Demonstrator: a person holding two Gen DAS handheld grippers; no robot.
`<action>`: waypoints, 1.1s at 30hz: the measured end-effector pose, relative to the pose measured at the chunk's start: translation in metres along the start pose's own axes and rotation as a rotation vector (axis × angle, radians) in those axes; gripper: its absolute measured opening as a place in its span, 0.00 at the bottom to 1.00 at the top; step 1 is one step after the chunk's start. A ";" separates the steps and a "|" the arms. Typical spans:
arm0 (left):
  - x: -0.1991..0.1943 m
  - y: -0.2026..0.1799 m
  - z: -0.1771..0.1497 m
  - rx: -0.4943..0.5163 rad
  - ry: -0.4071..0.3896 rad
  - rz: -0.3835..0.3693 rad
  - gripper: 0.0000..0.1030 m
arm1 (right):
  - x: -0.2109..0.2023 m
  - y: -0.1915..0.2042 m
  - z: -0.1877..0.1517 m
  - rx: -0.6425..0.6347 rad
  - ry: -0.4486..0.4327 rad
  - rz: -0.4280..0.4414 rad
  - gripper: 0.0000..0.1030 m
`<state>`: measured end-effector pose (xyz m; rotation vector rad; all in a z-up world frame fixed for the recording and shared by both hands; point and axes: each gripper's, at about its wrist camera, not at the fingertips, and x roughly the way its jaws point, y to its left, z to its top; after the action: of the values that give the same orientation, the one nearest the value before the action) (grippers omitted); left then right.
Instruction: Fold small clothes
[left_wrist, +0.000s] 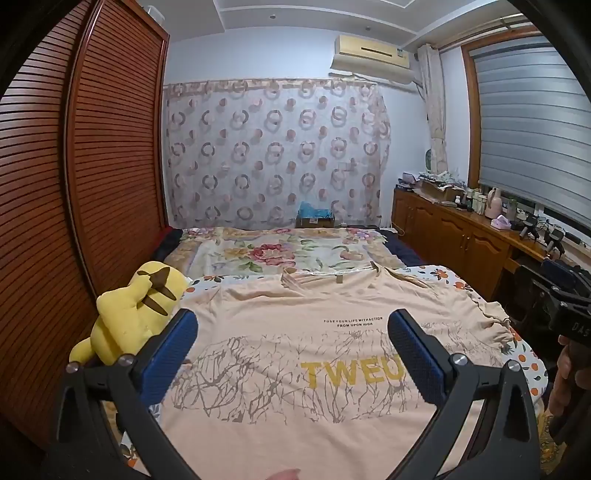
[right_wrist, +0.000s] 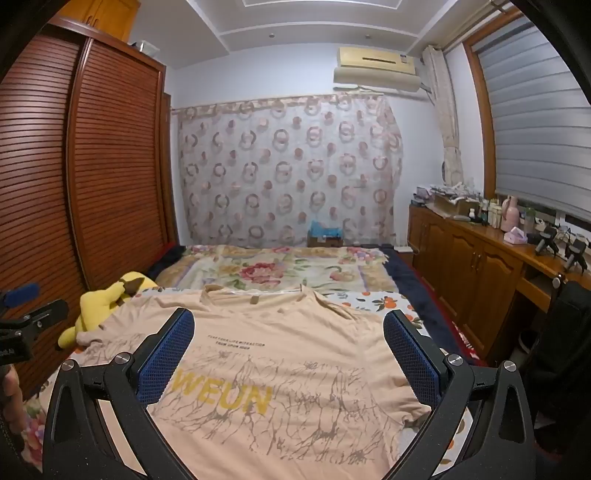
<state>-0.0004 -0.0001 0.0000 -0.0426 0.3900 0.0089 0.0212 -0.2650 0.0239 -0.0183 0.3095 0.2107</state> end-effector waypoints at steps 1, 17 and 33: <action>0.000 0.000 0.000 0.000 0.000 0.000 1.00 | 0.000 0.000 0.000 0.001 0.002 0.000 1.00; 0.000 0.000 0.000 0.009 -0.006 0.004 1.00 | -0.001 -0.001 0.000 0.000 0.004 0.000 1.00; -0.003 0.003 0.005 0.012 -0.011 0.007 1.00 | -0.001 -0.001 0.000 0.000 0.004 0.000 1.00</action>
<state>-0.0014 0.0033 0.0052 -0.0291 0.3792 0.0135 0.0202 -0.2663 0.0242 -0.0189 0.3135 0.2111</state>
